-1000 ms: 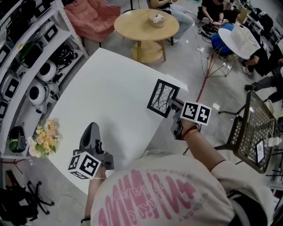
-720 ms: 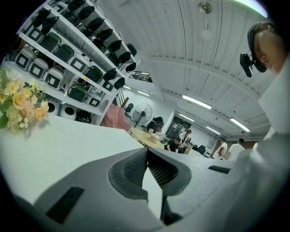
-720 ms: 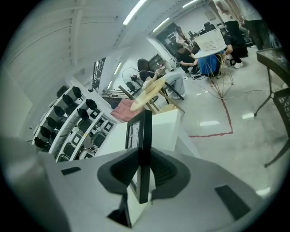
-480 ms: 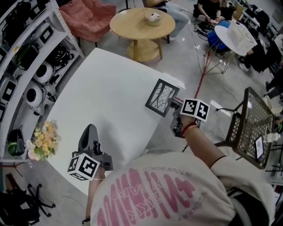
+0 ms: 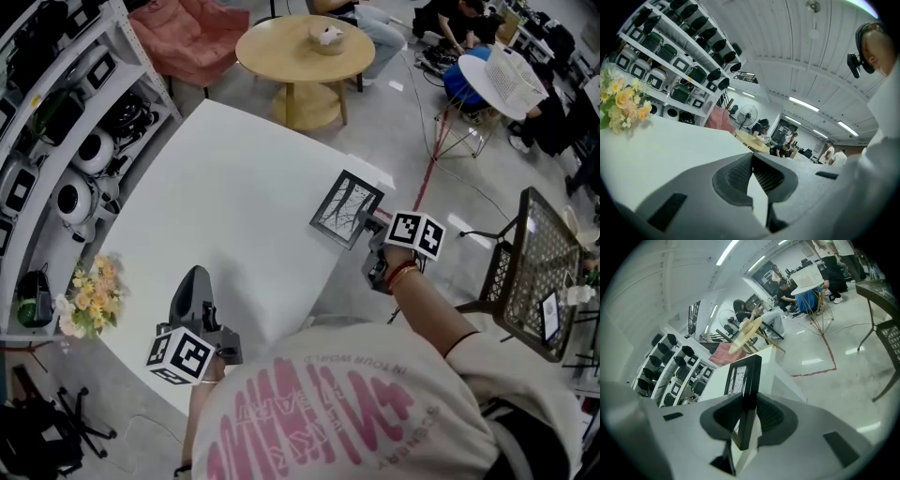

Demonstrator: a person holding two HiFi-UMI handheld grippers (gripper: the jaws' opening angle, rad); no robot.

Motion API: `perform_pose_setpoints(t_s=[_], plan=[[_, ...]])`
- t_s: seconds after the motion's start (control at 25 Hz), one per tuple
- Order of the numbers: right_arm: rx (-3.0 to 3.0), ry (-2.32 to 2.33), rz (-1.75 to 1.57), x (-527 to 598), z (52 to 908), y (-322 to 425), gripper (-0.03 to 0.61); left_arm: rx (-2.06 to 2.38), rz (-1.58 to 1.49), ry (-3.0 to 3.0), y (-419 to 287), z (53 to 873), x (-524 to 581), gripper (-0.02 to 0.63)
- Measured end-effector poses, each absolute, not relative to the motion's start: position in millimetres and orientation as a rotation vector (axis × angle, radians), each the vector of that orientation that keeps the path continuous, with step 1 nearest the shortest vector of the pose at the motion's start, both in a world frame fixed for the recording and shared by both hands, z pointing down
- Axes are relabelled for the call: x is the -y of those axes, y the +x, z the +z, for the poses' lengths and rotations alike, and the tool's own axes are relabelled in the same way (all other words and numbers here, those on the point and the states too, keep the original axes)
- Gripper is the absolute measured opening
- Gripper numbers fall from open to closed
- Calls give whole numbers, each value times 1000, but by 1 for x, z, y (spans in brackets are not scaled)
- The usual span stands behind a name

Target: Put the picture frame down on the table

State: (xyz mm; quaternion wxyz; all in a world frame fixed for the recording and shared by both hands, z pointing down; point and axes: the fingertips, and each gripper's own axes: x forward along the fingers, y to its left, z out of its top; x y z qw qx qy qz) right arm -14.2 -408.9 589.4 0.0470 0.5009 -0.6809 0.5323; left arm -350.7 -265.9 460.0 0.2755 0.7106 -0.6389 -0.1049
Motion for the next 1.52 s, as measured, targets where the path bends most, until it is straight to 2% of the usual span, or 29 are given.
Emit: perform_pose_setpoints(t_s=[1.52], plan=[[2026,1545,1690,407,612,-9,117,1689,-280,1908,-330,462,256,3]])
